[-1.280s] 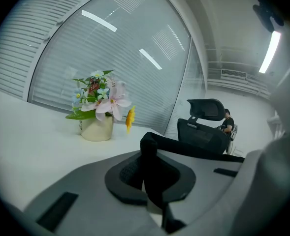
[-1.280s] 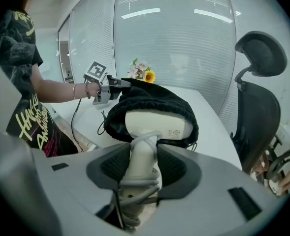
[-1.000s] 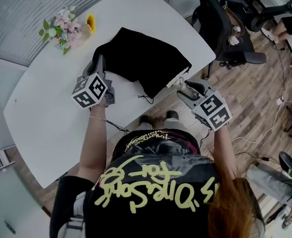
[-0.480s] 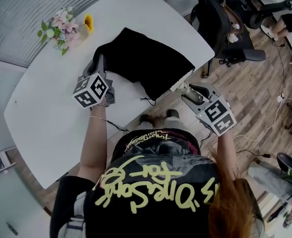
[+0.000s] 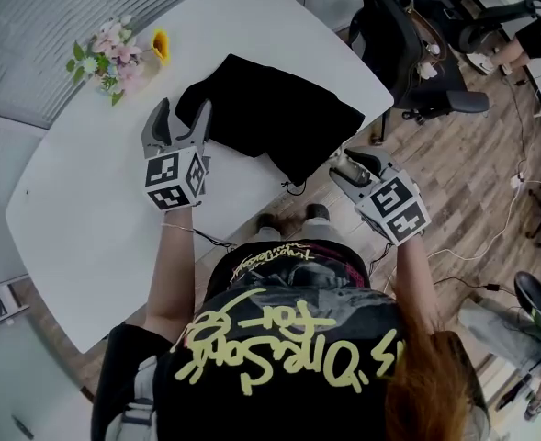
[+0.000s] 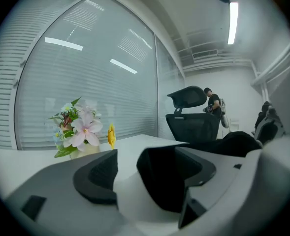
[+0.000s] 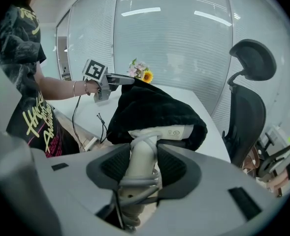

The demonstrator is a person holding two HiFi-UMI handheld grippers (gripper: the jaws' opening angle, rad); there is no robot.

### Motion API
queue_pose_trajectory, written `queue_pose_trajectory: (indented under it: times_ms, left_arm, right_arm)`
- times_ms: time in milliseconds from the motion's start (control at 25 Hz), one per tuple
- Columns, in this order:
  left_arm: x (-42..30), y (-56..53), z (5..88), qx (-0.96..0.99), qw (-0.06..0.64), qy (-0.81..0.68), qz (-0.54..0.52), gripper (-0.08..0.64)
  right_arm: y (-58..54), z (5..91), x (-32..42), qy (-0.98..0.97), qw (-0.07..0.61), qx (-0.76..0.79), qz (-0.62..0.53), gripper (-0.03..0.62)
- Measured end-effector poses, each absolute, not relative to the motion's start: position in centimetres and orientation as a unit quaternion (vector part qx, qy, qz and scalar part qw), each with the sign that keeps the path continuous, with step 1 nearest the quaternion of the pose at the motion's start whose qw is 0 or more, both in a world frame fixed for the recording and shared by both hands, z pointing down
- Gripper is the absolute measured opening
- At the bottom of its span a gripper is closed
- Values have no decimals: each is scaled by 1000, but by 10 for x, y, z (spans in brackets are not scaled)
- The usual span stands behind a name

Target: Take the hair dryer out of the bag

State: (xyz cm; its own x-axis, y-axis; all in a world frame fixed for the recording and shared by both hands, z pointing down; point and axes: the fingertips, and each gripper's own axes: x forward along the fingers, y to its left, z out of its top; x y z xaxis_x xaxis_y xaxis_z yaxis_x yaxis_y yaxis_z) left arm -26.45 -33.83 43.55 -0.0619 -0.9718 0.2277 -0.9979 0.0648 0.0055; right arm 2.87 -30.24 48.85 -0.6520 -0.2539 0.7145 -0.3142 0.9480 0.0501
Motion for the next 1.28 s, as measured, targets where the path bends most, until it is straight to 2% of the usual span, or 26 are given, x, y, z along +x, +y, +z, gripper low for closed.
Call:
queue_pose_trajectory:
  times_ms: [40, 160, 280, 360, 480, 520, 560, 680, 720, 800, 880, 1280]
  left_arm:
    - [-267, -334, 427, 679, 79, -727, 73, 371]
    - [-262, -321, 388, 667, 10, -740, 86, 373]
    - [-223, -319, 366, 700, -44, -702, 126, 373]
    - [-183, -325, 378, 754, -31, -638, 154, 320]
    - [-142, -333, 427, 804, 23, -558, 205, 293]
    - [-137, -335, 443, 808, 40, -545, 222, 285]
    - [-136, -337, 457, 808, 55, -538, 234, 236]
    - [-142, -341, 486, 800, 84, -534, 261, 218]
    - [-144, -342, 493, 794, 81, -533, 280, 183]
    - [-146, -344, 504, 782, 68, -531, 319, 68]
    - [-149, -346, 514, 775, 67, -529, 340, 12]
    - [-163, -357, 526, 763, 96, -531, 357, 8]
  right_arm:
    - [-305, 488, 25, -909, 386, 155, 38, 181]
    - [-310, 484, 12, -912, 382, 148, 33, 181]
    - [-314, 481, -3, -916, 374, 141, 35, 181]
    - [-315, 480, -11, -917, 373, 136, 33, 181]
    - [-317, 482, -15, -916, 377, 133, 29, 181]
    - [-317, 482, -15, -915, 380, 134, 28, 181]
    - [-317, 484, -14, -913, 383, 134, 27, 181]
    - [-316, 487, -7, -910, 391, 134, 27, 181]
    - [-316, 488, -5, -910, 392, 133, 29, 181]
    - [-315, 489, -2, -910, 390, 135, 33, 181]
    - [-314, 489, -1, -911, 387, 135, 35, 181]
    - [-301, 478, 6, -916, 383, 121, 23, 181]
